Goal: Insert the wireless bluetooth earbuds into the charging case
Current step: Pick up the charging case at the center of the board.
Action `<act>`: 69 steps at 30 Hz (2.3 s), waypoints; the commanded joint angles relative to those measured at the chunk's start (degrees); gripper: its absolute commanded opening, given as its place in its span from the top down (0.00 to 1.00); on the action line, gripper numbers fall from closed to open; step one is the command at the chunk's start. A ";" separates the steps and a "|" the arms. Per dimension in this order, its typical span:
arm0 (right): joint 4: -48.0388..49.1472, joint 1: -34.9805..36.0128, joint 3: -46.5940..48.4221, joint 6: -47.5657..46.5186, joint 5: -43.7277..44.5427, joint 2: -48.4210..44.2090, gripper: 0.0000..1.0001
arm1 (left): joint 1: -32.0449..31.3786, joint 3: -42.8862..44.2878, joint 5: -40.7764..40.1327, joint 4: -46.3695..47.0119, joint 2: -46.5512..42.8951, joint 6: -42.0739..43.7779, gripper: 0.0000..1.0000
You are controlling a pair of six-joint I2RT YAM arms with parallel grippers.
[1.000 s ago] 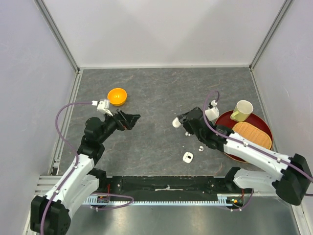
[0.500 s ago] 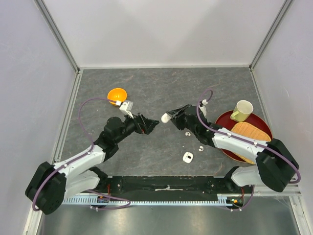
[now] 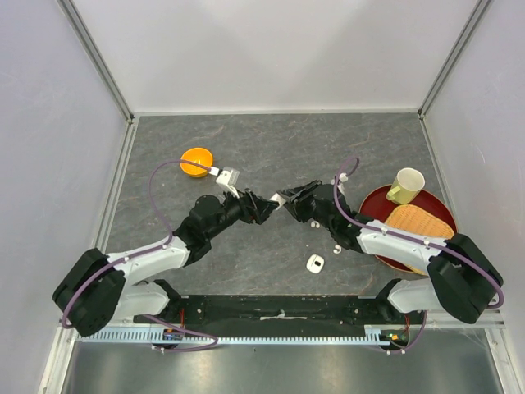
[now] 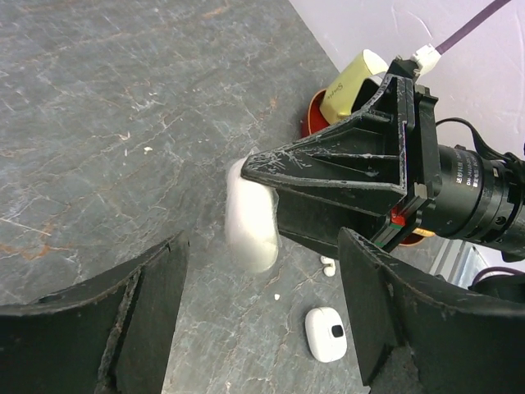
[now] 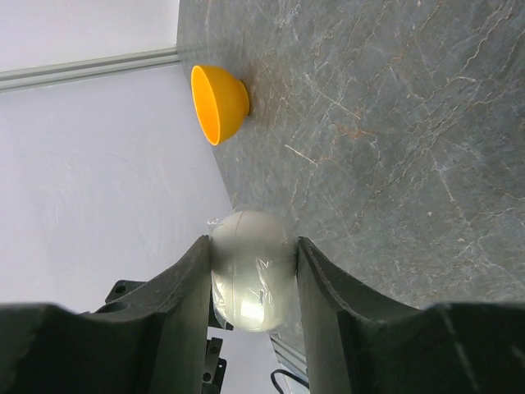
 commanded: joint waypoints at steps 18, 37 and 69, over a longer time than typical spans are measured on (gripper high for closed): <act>5.47 0.04 -1.73 2.47 -2.49 -2.99 1.00 | -4.81 6.18 -4.66 3.18 6.61 2.62 0.50; 9.16 0.04 -2.78 0.10 -4.51 -4.05 0.73 | -5.52 8.12 -5.80 0.19 7.76 3.68 0.98; 4.07 -5.94 2.66 -19.59 -36.41 -5.02 0.11 | -5.34 0.65 9.67 -11.76 -13.52 36.99 0.98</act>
